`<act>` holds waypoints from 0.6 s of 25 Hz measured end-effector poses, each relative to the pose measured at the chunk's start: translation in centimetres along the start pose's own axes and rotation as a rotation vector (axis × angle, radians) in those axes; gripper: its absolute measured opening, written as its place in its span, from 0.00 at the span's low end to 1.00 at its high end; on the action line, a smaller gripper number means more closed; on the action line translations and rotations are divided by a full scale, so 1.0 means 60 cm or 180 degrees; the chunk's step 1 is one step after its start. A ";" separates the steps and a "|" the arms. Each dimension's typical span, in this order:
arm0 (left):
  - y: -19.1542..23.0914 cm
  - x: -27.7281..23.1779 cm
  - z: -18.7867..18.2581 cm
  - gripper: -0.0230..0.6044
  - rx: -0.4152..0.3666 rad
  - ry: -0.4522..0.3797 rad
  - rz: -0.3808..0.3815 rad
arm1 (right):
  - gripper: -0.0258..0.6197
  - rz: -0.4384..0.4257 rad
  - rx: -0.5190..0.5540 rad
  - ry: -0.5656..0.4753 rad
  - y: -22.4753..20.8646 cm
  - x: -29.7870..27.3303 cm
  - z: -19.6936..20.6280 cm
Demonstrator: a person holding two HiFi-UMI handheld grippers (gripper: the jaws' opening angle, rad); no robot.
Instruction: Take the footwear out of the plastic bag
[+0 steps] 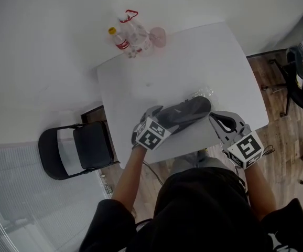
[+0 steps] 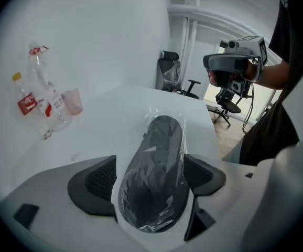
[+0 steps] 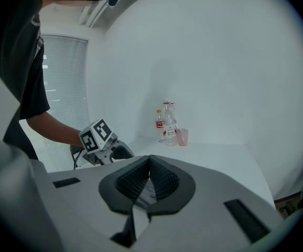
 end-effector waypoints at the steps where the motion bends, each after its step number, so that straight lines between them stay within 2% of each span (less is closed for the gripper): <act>1: 0.006 -0.012 0.002 0.66 -0.0042 0.0089 0.0085 | 0.07 0.0024 0.0015 0.0028 0.000 -0.001 0.002; 4: 0.024 -0.044 0.009 0.69 -0.0172 0.0328 0.0347 | 0.07 0.0119 0.0089 0.0120 -0.003 -0.003 0.005; 9: 0.034 -0.075 0.014 0.71 -0.0224 0.0689 0.0831 | 0.07 0.0250 0.0222 0.0276 -0.011 -0.009 0.008; 11: 0.029 -0.081 0.012 0.71 -0.0277 0.0773 0.0927 | 0.07 0.0291 0.0272 0.0329 -0.011 -0.013 0.009; 15: 0.002 -0.086 0.009 0.71 -0.0517 0.0766 0.1031 | 0.07 0.0326 0.0316 0.0378 -0.011 -0.018 0.009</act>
Point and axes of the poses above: the fingertips, and each gripper's own axes: x backward along the fingers, y to its left, z out of its underside, the point moved 2 cm from there along x, backward along the fingers, and after that the axes turned 9 degrees about y, right-handed, at the moved point
